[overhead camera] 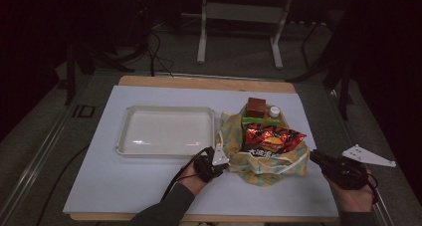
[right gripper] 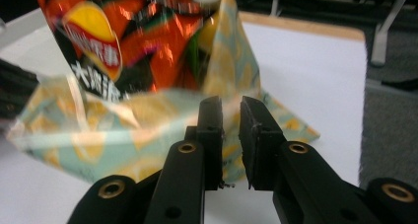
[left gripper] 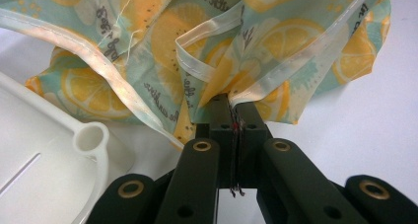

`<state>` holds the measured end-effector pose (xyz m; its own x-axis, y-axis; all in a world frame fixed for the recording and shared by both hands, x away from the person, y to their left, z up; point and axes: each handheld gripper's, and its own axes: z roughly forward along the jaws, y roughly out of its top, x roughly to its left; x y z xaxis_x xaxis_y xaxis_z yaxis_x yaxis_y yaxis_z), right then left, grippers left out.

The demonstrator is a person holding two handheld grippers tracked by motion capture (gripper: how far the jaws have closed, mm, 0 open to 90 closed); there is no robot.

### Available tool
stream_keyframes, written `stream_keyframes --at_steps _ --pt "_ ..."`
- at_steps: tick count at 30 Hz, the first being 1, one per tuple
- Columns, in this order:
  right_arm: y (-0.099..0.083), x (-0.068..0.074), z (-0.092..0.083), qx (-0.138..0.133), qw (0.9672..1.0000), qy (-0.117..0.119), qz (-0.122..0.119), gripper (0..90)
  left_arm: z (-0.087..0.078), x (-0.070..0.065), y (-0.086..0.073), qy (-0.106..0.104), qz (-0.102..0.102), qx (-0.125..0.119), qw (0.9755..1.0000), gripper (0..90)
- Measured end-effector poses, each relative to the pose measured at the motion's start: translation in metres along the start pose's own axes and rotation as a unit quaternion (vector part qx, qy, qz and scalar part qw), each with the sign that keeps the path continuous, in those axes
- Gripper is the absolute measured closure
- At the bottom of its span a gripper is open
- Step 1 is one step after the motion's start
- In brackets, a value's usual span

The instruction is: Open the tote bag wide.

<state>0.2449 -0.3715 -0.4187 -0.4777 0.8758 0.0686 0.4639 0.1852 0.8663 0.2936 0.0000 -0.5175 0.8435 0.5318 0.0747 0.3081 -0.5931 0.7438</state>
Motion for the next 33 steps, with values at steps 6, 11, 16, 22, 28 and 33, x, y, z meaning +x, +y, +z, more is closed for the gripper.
stream_keyframes --at_steps 6,11,16,22,28,33 --pt "0.013 0.007 0.002 -0.011 0.9994 0.03 -0.01 72.4 0.001 0.0 -0.001 -0.002 -0.004 -0.001 1.0 87.6" --pt "0.007 0.015 0.025 -0.003 0.9986 0.052 -0.006 67.4 0.001 -0.001 -0.002 -0.001 -0.006 0.0 1.0 86.7" --pt "-0.004 0.022 0.048 0.019 0.9972 0.072 -0.006 67.0 0.002 -0.001 -0.006 -0.001 -0.012 0.003 0.9999 86.6" --pt "-0.02 0.026 0.06 0.056 0.9954 0.077 -0.01 68.1 0.004 -0.002 -0.011 -0.003 -0.018 0.006 0.9998 86.6" --pt "-0.035 0.026 0.067 0.08 0.9933 0.083 -0.012 80.3 0.007 -0.003 -0.014 -0.008 -0.031 0.009 0.9994 86.7" --pt "-0.047 0.025 0.075 0.109 0.9911 0.075 -0.014 90.0 0.009 -0.003 -0.016 -0.004 -0.039 0.016 0.9991 87.3"
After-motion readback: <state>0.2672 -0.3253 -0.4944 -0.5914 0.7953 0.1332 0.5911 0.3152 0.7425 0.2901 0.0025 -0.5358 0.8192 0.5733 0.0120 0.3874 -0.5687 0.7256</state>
